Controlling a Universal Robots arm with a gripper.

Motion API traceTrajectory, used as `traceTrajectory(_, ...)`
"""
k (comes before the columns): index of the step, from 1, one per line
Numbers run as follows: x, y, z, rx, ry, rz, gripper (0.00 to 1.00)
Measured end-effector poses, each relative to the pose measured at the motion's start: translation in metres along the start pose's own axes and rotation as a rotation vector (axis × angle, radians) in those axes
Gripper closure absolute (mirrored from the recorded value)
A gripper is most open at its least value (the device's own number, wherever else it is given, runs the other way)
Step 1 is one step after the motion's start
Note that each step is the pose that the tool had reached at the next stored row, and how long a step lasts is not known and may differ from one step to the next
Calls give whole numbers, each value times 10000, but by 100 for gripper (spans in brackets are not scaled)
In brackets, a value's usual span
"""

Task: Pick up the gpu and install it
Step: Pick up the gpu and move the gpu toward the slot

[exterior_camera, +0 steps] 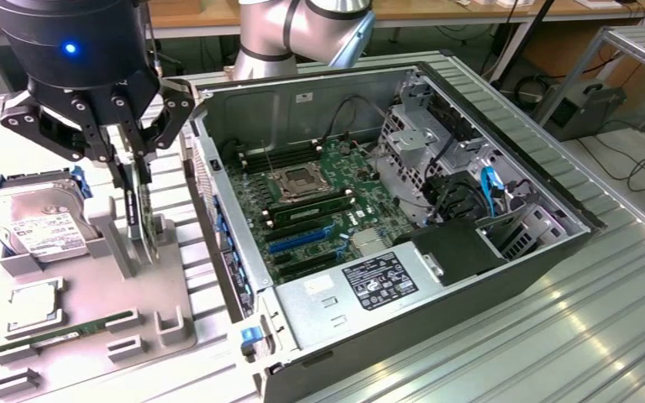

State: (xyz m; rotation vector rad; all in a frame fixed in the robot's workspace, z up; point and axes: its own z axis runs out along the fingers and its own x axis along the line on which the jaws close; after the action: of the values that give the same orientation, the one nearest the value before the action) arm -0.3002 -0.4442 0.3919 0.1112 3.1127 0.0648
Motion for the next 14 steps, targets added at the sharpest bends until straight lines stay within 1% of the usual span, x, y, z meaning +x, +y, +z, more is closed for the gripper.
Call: traceTrajectory(14, -3, 5, -110, 0, 0, -4, 74)
